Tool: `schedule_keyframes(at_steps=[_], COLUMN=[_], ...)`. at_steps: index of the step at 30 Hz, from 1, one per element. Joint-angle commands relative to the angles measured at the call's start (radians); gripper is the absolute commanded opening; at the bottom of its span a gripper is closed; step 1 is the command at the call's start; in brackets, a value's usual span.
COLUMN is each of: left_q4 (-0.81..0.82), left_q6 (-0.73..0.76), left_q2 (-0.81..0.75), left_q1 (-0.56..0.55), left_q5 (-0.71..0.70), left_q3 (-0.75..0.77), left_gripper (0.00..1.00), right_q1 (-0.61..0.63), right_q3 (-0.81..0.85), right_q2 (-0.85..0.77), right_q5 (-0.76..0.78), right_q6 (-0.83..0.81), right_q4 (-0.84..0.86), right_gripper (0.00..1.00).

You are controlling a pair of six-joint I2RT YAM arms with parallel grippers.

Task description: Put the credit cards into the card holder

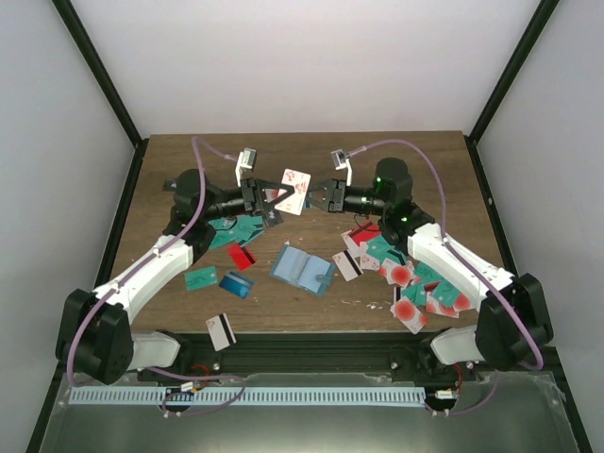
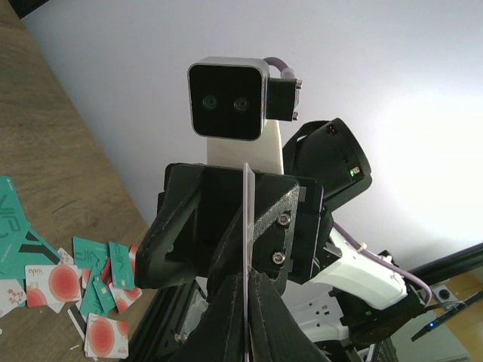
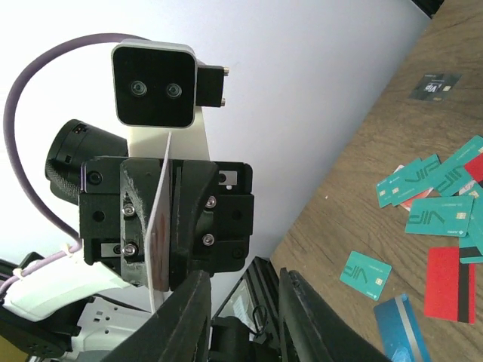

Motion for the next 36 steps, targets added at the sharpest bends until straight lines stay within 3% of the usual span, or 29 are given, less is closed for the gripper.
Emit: schedule_keyframes(at_steps=[1,8,25,29,34,36], left_q4=[0.019,-0.023,-0.017,-0.013,-0.006,-0.013], left_q6=[0.008,0.022,0.011,0.013,0.015,0.022], left_q2=[-0.02,-0.057,-0.024,-0.012,0.007,0.014], left_q1=[0.003,0.007,-0.002,-0.015,-0.026,-0.026], left_q5=[-0.033,-0.102,-0.031,-0.03,-0.033,-0.031], left_q3=[0.0,0.025,0.057,0.055,0.063,0.062], left_gripper=[0.04,0.04,0.04,0.04,0.04,0.04], right_q1=[-0.004,-0.016,-0.016,-0.016,-0.016,-0.016], right_q3=[0.059,0.001,0.006,0.03,0.055,0.049], right_q2=[0.001,-0.083,-0.075,-0.041,-0.009,-0.01], right_q5=[-0.052,0.005,-0.044,-0.063,-0.077,-0.069], right_q6=[-0.002,-0.033,0.029,0.043,0.045,0.045], right_q4=[0.042,-0.045,0.039,0.062,0.055,0.044], right_gripper=[0.29,0.4,0.38,0.3,0.02,0.01])
